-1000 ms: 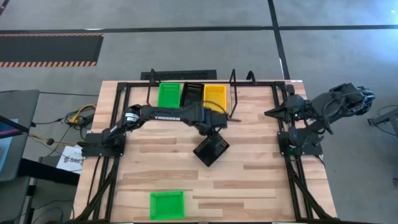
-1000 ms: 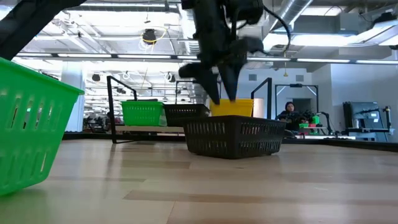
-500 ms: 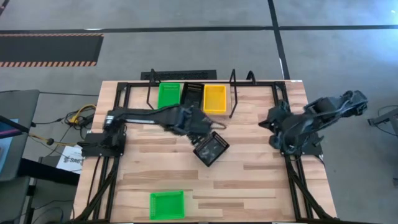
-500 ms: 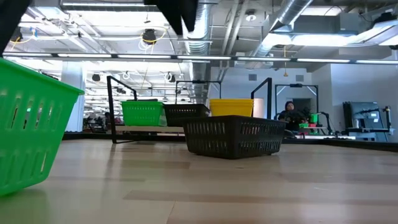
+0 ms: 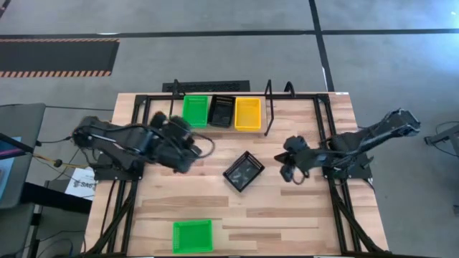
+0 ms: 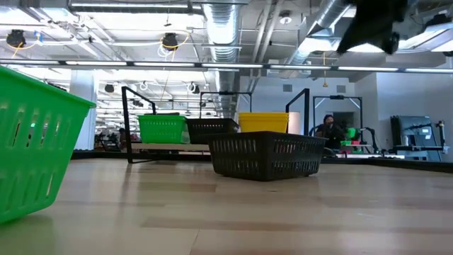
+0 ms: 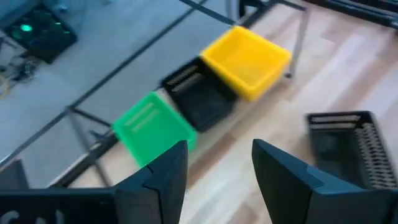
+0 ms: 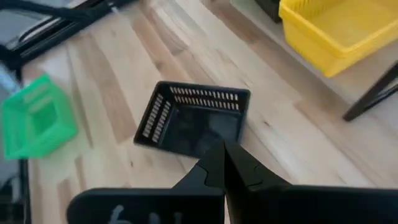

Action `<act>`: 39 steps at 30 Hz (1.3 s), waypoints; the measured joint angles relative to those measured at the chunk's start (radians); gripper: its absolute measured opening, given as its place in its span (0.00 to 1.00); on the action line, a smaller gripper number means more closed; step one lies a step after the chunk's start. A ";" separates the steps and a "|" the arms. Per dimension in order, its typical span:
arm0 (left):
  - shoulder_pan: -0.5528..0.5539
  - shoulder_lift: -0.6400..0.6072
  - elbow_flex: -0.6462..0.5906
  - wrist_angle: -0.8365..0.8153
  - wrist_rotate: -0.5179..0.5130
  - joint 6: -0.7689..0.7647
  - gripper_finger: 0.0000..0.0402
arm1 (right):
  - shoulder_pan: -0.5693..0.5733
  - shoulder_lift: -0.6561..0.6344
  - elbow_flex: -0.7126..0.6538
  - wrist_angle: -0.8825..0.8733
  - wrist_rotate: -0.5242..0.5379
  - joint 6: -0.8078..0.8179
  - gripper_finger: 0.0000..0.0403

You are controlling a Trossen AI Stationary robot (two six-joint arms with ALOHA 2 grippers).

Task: Stack baskets on shelf by color
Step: Stack the black basket on top of the black basket on the shelf

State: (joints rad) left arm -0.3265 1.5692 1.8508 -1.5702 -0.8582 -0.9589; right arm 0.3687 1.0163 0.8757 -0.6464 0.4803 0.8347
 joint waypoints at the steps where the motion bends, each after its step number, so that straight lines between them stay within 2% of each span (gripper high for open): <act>1: 0.003 -0.036 -0.041 -0.003 -0.011 -0.013 0.42 | -0.016 0.018 -0.007 0.012 -0.024 0.006 0.03; 8: 0.029 -0.260 -0.332 -0.001 -0.019 -0.152 0.42 | -0.147 0.177 -0.007 0.162 -0.193 -0.033 0.04; 12: 0.030 -0.335 -0.456 0.018 -0.006 -0.207 0.42 | -0.212 0.253 -0.006 0.251 -0.280 -0.080 0.08; 16: 0.030 -0.366 -0.528 0.020 0.036 -0.216 0.42 | -0.265 0.313 0.001 0.287 -0.348 -0.083 0.14; 21: 0.030 -0.365 -0.560 0.019 0.041 -0.203 0.42 | -0.299 0.395 0.021 0.288 -0.399 -0.085 0.18; 29: 0.030 -0.365 -0.563 0.017 0.041 -0.161 0.42 | -0.315 0.545 0.061 0.251 -0.455 -0.084 0.18; 34: 0.030 -0.365 -0.563 0.017 0.041 -0.152 0.42 | -0.328 0.602 0.133 0.143 -0.459 -0.102 0.18; 39: 0.030 -0.365 -0.563 0.017 0.041 -0.152 0.42 | -0.328 0.626 0.266 0.008 -0.459 -0.173 0.18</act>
State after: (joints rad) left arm -0.2966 1.2041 1.2881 -1.5529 -0.8177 -1.1107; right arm 0.0412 1.6423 1.1422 -0.6381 0.0216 0.6619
